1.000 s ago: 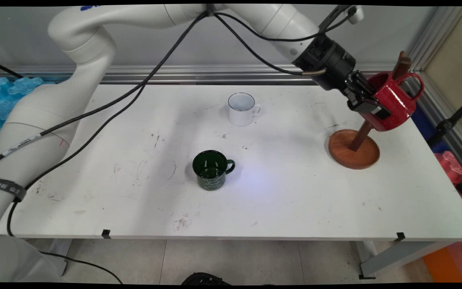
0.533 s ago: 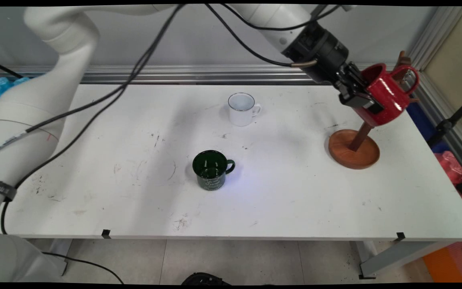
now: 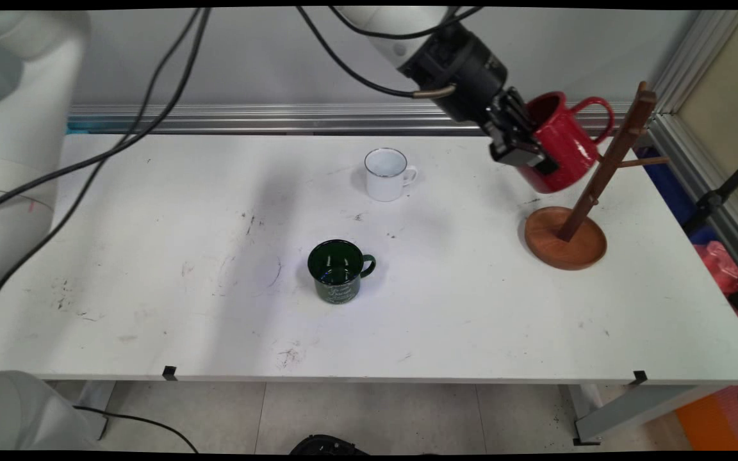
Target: Place the picked object on the table
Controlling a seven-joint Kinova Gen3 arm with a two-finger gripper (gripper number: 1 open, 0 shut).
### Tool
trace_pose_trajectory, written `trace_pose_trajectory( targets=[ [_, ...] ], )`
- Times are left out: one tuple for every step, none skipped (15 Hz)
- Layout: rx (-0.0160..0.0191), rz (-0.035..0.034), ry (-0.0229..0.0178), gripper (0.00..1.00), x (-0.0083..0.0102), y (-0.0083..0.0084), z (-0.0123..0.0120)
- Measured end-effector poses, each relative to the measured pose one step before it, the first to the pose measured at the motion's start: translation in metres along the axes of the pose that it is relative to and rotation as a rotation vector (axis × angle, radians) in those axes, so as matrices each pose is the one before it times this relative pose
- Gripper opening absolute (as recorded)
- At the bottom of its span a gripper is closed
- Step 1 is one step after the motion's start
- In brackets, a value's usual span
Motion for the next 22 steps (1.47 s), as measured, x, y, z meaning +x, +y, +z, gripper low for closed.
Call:
trace_pose_trajectory(
  targets=[
    [0.01095,0.00481,-0.01137,0.0,-0.00091,0.00237,-0.00405],
    [0.01525,0.00776,-0.01772,0.0,-0.00138,0.00331,-0.00553],
    [0.01001,0.00522,-0.01277,0.0,-0.00109,0.00206,-0.0037],
    [0.01508,0.00754,-0.01884,0.0,-0.00153,0.00306,-0.00533],
    [0.01657,0.00809,-0.02292,0.0,-0.00194,0.00344,-0.00559],
    [0.01679,0.00759,-0.02474,0.0,-0.00248,0.00339,-0.00548],
    [0.01385,0.00571,-0.02086,0.0,-0.00205,0.00262,-0.00407],
    [0.01581,0.0057,-0.02516,0.0,-0.00243,0.00276,-0.00396],
    [0.01602,0.00226,-0.02465,0.0,-0.00256,0.0025,-0.00337],
    [0.01336,0.00085,-0.02071,0.0,-0.00211,0.00186,-0.00244],
    [0.00874,-0.00008,-0.01391,0.0,-0.00135,0.00104,-0.0012],
    [0.01548,-0.00049,-0.02323,0.0,-0.00239,0.00155,-0.00177],
    [0.01402,-0.00061,-0.02086,0.0,-0.00228,0.00102,-0.00086],
    [0.01355,-0.00077,-0.02021,0.0,-0.00227,0.00091,-0.00039],
    [0.01748,-0.00153,-0.02637,0.0,-0.00304,0.00086,0.00007],
    [0.01222,-0.00148,-0.01885,0.0,-0.0021,0.00037,0.00046],
    [0.00713,-0.00082,-0.0124,0.0,-0.00126,0.00028,0.00055],
    [0.01031,-0.00093,-0.01856,0.0,-0.00203,0.00025,0.00092],
    [0.0107,-0.00079,-0.0203,0.0,-0.00194,0.00008,0.00155],
    [0.00985,-0.00139,-0.02024,0.0,-0.0021,-0.00015,0.00192],
    [0.0084,-0.0026,-0.01629,0.0,-0.00191,-0.00048,0.00165],
    [0.00891,-0.0021,-0.01907,0.0,-0.00186,-0.00074,0.00259]
  ],
)
